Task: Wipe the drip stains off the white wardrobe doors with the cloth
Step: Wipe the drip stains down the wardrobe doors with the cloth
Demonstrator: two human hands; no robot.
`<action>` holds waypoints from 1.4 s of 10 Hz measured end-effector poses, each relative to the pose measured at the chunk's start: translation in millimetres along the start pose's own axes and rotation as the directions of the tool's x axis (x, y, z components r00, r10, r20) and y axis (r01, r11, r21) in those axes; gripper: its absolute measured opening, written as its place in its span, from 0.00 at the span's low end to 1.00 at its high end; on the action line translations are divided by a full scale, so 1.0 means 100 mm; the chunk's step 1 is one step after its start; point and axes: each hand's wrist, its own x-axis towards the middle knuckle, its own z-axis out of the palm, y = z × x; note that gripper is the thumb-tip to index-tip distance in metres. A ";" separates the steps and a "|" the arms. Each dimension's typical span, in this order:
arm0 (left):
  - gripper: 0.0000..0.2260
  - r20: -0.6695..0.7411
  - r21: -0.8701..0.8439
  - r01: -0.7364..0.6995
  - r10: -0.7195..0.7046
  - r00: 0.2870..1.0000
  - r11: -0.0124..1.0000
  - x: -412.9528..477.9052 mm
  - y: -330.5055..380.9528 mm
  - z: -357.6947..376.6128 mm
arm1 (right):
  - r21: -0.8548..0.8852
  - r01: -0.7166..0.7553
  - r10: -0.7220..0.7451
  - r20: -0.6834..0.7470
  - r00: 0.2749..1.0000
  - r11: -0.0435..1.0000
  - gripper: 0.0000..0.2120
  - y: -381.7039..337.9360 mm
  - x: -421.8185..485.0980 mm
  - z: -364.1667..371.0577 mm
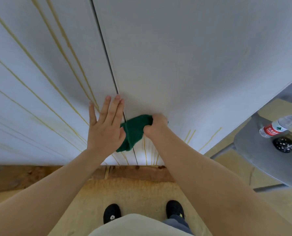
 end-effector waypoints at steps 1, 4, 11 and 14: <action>0.35 0.018 0.005 -0.023 0.023 1.000 1.000 -0.06 -0.10 0.00 | -0.238 0.112 -0.101 0.060 0.993 0.965 0.07 -0.02 -0.10 -0.02; 0.34 0.050 -0.020 0.043 -0.042 0.998 0.999 -0.10 -0.04 0.00 | 0.222 -0.023 0.059 -0.157 0.986 0.975 0.14 -0.25 -0.02 -0.59; 0.33 0.148 0.018 0.109 -0.110 0.983 0.994 -0.31 -0.02 -0.12 | 0.217 -0.018 0.012 0.027 1.000 0.976 0.08 -0.19 -0.05 -0.38; 0.31 0.134 -0.010 0.073 -0.071 0.988 0.997 -0.28 -0.11 -0.14 | 0.352 -0.205 0.126 0.233 0.964 0.913 0.11 -0.22 -0.08 0.04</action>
